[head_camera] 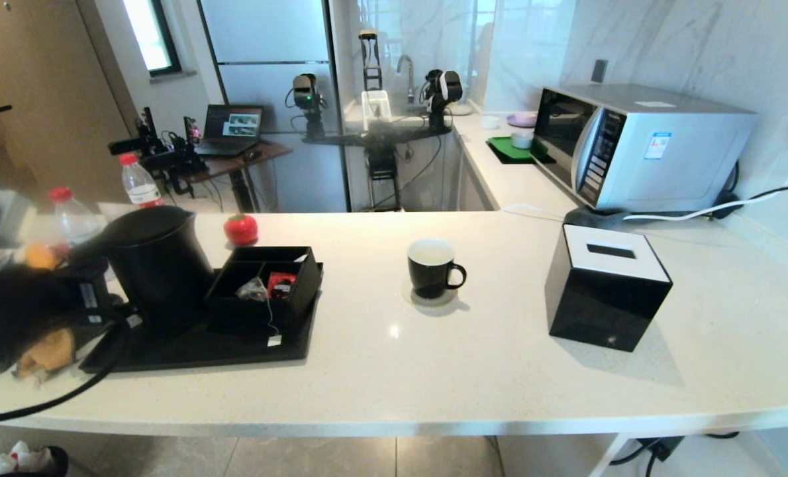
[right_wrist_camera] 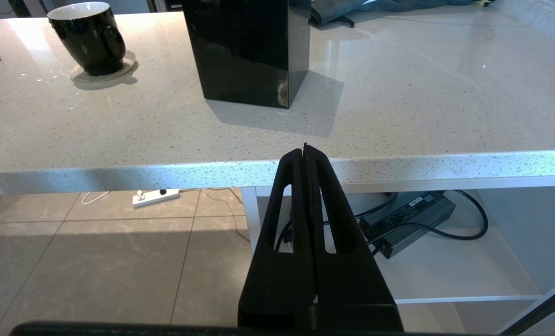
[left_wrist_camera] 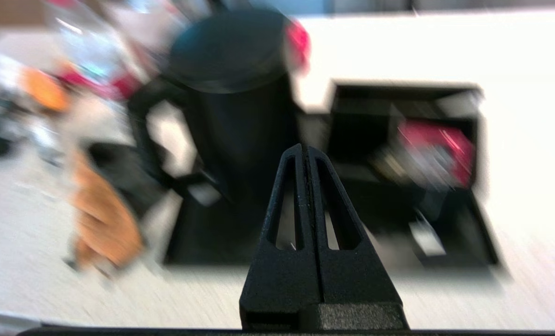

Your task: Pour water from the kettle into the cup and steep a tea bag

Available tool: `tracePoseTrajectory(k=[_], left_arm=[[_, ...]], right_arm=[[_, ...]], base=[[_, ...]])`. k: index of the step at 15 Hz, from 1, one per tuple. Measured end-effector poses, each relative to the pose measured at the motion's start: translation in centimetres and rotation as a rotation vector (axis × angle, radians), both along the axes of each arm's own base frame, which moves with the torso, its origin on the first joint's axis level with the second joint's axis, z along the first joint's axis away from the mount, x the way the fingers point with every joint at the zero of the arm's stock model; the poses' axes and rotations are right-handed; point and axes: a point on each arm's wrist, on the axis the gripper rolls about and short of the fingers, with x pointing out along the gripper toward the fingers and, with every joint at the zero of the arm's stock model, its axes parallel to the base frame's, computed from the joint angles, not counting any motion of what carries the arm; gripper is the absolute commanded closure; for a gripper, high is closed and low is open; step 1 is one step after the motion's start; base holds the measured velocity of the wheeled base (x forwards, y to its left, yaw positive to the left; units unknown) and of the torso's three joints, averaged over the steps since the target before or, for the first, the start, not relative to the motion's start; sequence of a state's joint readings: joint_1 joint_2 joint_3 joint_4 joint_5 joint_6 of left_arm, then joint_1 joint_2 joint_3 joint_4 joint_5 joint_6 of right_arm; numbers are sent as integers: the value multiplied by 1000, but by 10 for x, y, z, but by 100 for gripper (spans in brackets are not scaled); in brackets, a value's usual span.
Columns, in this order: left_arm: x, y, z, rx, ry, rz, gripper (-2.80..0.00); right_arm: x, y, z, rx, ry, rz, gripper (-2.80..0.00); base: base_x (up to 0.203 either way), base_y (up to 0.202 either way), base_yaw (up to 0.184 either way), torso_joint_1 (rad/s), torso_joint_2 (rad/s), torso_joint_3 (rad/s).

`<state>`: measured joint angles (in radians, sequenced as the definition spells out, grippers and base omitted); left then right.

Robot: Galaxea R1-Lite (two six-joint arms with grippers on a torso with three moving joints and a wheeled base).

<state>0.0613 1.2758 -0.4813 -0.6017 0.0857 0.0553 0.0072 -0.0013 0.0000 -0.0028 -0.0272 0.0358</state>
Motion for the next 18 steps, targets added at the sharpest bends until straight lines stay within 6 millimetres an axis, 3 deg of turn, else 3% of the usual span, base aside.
tracePoseTrajectory(k=[7,11,12,18], left_arm=[[-28,-16,9,-64,307,-214,0],[-20,-18,14,-67,354,-224,0],[-15,-18,15,-66,359,-225,-280],[14,-26,6,-66,433,-258,-280]], right_arm=[[0,0,0,-1,0,0,0],[0,0,0,-1,0,0,0],[0,0,0,-1,0,0,0],[0,0,0,-1,0,0,0]], base=[[0,0,0,0,0,0],[0,0,0,0,0,0],[0,0,0,0,0,0],[0,0,0,0,0,0]])
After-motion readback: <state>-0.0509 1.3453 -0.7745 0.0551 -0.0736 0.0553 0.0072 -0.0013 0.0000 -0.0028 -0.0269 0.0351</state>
